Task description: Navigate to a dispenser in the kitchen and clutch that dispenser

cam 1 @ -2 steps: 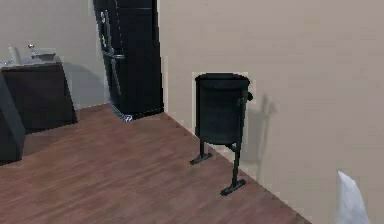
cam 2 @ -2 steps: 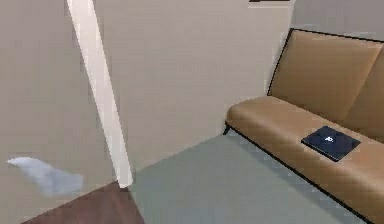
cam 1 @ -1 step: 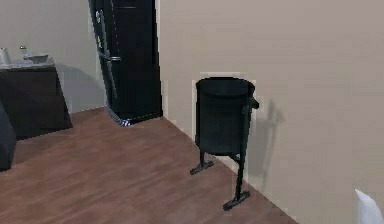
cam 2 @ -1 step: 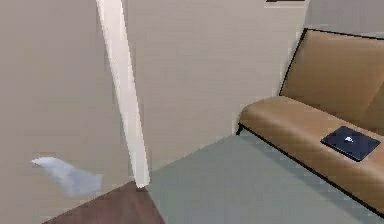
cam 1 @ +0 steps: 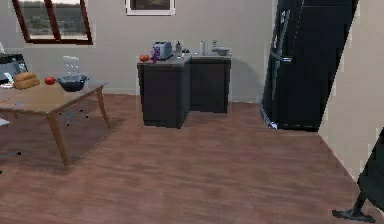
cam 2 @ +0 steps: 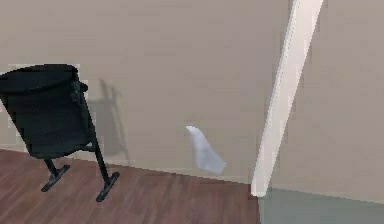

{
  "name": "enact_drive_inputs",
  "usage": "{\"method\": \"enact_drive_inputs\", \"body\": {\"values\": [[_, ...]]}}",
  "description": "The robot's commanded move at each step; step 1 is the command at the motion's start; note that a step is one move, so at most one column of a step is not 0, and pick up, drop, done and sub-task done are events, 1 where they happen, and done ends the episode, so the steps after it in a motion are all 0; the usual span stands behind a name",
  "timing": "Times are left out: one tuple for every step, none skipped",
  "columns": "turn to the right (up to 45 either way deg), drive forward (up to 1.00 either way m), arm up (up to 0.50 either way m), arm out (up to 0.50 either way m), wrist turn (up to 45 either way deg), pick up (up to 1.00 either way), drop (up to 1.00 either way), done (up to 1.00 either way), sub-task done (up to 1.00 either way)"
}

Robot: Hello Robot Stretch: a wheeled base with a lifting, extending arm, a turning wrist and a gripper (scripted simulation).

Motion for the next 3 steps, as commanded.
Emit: {"method": "enact_drive_inputs", "body": {"values": [[-3.0, 0.0, 0.0, 0.0, 0.0, 0.0, 0.0, 0.0, 0.0], [0.0, 1.0, 0.0, 0.0, 0.0, 0.0, 0.0, 0.0, 0.0], [0.0, 0.95, 0.0, 0.0, 0.0, 0.0, 0.0, 0.0, 0.0]]}}
